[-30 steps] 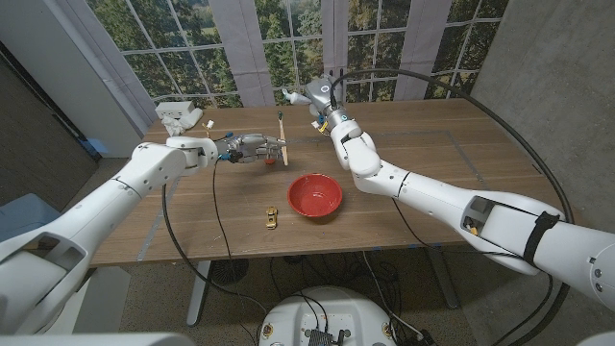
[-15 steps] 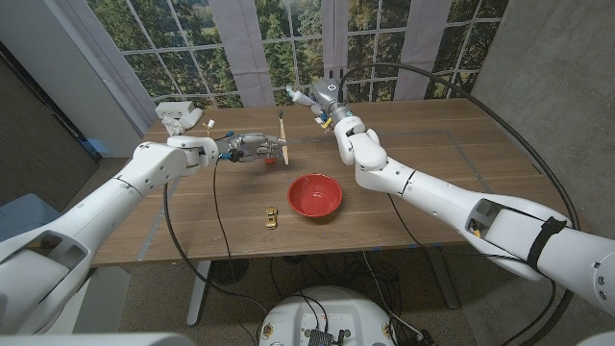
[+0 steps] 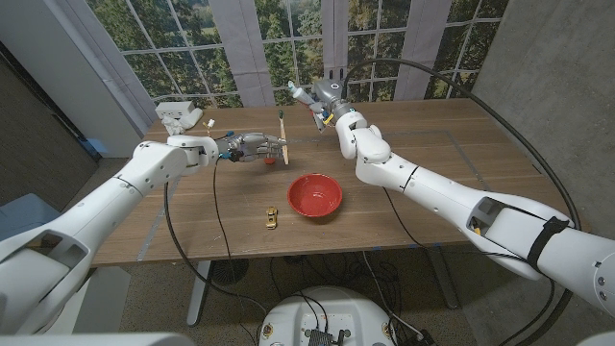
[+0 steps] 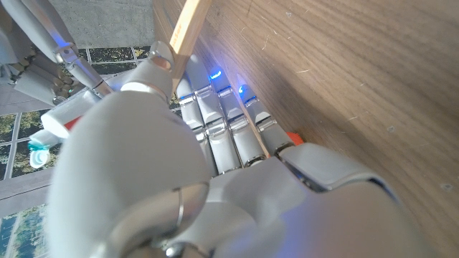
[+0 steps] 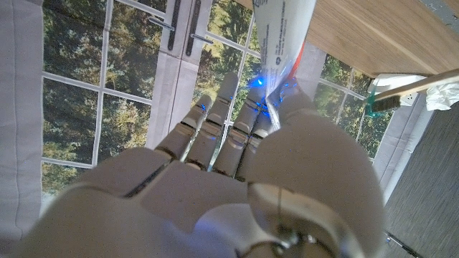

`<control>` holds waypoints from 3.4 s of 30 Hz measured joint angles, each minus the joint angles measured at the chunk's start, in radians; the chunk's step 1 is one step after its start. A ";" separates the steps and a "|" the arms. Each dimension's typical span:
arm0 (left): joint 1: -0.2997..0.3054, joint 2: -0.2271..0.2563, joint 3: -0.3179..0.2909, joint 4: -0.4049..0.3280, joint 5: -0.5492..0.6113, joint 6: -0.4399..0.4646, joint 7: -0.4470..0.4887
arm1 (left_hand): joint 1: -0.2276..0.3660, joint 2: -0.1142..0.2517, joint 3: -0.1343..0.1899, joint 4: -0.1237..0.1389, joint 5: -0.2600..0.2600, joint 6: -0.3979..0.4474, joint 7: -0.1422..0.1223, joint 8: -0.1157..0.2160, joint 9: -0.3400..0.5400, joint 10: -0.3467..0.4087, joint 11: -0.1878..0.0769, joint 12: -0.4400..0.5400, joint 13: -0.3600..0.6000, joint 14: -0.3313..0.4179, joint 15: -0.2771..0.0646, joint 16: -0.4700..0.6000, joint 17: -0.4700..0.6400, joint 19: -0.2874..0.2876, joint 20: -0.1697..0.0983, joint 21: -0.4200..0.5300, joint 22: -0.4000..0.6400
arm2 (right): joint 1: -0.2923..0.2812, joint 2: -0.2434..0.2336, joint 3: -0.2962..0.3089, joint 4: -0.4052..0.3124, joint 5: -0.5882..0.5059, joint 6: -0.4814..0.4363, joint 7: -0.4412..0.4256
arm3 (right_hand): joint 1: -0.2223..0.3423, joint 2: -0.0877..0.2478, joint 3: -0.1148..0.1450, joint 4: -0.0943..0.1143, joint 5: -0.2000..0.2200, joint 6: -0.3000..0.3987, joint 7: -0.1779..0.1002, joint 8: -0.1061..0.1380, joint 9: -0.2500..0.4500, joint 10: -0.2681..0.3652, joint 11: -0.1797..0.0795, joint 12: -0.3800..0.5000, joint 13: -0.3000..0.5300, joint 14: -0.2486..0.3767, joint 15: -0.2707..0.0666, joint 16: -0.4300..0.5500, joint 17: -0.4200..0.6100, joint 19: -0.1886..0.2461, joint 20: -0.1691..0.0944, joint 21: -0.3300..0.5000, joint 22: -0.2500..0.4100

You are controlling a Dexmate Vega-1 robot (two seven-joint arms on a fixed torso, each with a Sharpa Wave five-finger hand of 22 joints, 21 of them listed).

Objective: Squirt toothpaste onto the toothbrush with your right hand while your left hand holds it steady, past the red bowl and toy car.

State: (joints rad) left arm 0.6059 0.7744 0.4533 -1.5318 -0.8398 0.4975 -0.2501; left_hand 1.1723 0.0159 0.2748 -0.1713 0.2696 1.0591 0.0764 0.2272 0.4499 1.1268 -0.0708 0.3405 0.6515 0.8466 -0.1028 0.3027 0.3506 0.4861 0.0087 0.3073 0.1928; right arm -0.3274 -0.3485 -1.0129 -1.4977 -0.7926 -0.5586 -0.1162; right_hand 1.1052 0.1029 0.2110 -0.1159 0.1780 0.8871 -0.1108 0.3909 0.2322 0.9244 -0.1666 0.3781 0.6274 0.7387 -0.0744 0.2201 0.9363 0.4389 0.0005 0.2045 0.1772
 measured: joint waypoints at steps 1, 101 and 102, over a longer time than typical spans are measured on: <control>0.000 0.001 0.000 -0.001 0.000 0.001 0.000 | 0.000 0.000 0.000 0.000 0.000 0.000 0.000 0.000 -0.001 0.000 0.000 0.000 0.000 0.000 0.000 0.000 0.000 0.000 0.000 0.000 0.000 | 0.000 -0.001 0.002 -0.002 0.005 0.000 0.001 | 0.000 0.000 0.000 0.000 0.000 0.000 0.000 0.000 0.000 -0.006 0.000 -0.004 -0.002 -0.005 -0.002 0.000 -0.002 0.000 0.000 0.000 0.000; 0.034 0.091 0.051 -0.230 0.055 0.051 0.013 | -0.006 0.006 0.015 0.002 0.000 -0.005 -0.005 -0.005 -0.005 -0.004 -0.004 -0.017 0.005 -0.013 0.001 -0.025 0.004 -0.032 0.022 -0.001 0.000 | -0.150 -0.212 0.113 -0.335 0.165 -0.186 0.066 | -0.112 -0.007 -0.036 0.000 0.000 -0.048 0.020 -0.040 -0.014 -0.044 0.035 -0.101 -0.036 -0.083 0.016 -0.005 -0.098 -0.020 0.027 0.000 0.002; 0.034 0.092 0.054 -0.238 0.060 0.051 0.013 | -0.006 0.006 0.014 0.002 0.000 -0.005 -0.005 -0.005 -0.005 -0.004 -0.004 -0.017 0.005 -0.019 0.002 -0.028 0.003 -0.034 0.020 -0.001 0.000 | -0.156 -0.216 0.117 -0.344 0.165 -0.188 0.065 | -0.112 -0.007 -0.036 0.000 0.000 -0.048 0.020 -0.040 -0.014 -0.044 0.035 -0.101 -0.036 -0.083 0.016 -0.002 -0.098 -0.020 0.027 0.000 0.002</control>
State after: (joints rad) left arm 0.6402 0.8668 0.5071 -1.7694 -0.7801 0.5484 -0.2367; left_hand 1.1664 0.0218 0.2893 -0.1689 0.2695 1.0538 0.0711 0.2223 0.4446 1.1229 -0.0747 0.3239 0.6567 0.8279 -0.1012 0.2744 0.3539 0.4523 0.0287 0.3061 0.1928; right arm -0.4838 -0.5641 -0.8962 -1.8418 -0.6280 -0.7469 -0.0513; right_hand 0.9933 0.0963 0.1753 -0.1159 0.1779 0.8391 -0.0911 0.3511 0.2186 0.8805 -0.1320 0.2771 0.5911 0.6554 -0.0588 0.2185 0.8380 0.4193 0.0270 0.2045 0.1790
